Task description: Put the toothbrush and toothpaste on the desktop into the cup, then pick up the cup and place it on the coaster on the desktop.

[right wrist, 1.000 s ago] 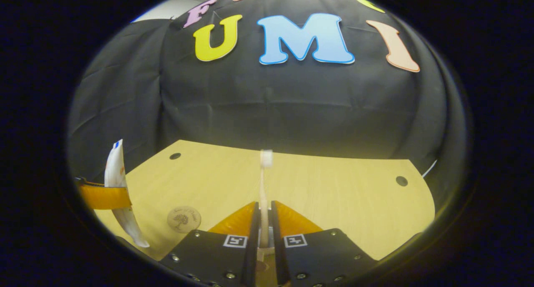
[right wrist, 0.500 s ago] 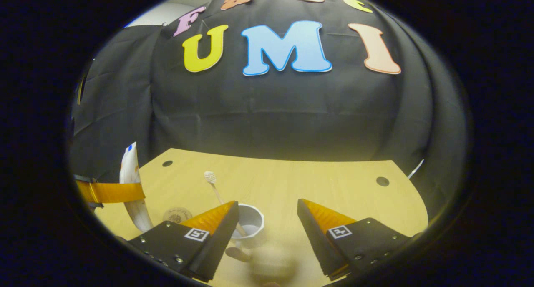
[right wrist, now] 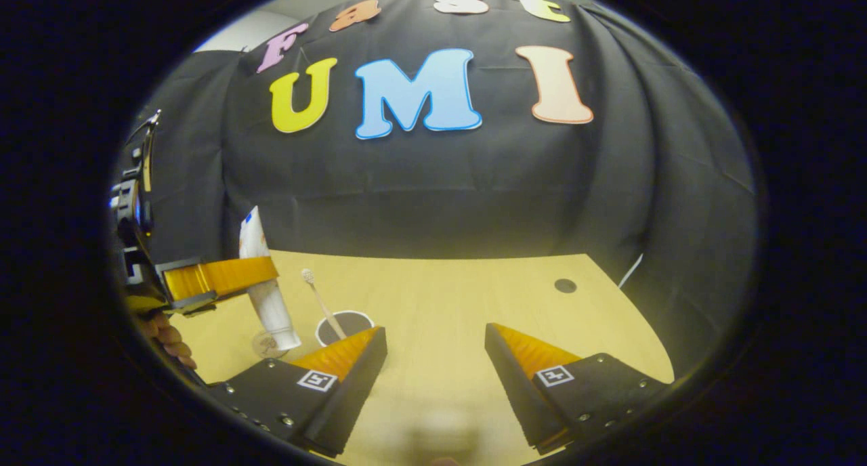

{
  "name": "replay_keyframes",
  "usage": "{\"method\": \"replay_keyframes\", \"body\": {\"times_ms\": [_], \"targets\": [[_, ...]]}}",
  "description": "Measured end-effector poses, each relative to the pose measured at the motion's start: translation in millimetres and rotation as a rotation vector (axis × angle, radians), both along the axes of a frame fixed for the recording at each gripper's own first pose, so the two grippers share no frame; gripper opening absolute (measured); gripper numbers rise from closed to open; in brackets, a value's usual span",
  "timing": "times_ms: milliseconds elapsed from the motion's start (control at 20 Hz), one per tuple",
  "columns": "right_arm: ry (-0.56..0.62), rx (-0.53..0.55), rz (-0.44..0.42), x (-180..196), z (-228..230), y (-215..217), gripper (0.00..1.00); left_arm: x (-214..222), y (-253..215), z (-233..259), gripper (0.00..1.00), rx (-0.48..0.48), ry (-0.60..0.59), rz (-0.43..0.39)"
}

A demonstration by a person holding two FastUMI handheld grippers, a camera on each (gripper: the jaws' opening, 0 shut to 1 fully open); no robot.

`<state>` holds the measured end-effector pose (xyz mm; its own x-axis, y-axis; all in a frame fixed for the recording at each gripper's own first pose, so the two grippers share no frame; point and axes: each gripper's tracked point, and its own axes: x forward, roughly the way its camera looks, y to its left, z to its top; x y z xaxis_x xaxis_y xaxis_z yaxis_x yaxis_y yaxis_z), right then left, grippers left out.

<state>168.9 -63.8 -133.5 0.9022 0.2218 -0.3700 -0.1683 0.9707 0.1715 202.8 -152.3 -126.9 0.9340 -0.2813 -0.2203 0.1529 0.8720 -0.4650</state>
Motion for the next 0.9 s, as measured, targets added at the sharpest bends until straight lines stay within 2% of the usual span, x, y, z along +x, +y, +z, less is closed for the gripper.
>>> {"method": "replay_keyframes", "body": {"times_ms": [450,650,900], "targets": [[0.102,0.042,-0.051,-30,-34,-28,0.91,30,-30,-9,0.23,0.138,-0.187,0.007],[0.123,0.064,-0.051,-41,-42,-29,0.9,37,-41,-25,0.23,0.169,-0.218,-0.001],[0.145,0.071,-0.038,-50,-47,-30,0.9,42,-53,-49,0.26,0.273,-0.206,-0.022]]}}
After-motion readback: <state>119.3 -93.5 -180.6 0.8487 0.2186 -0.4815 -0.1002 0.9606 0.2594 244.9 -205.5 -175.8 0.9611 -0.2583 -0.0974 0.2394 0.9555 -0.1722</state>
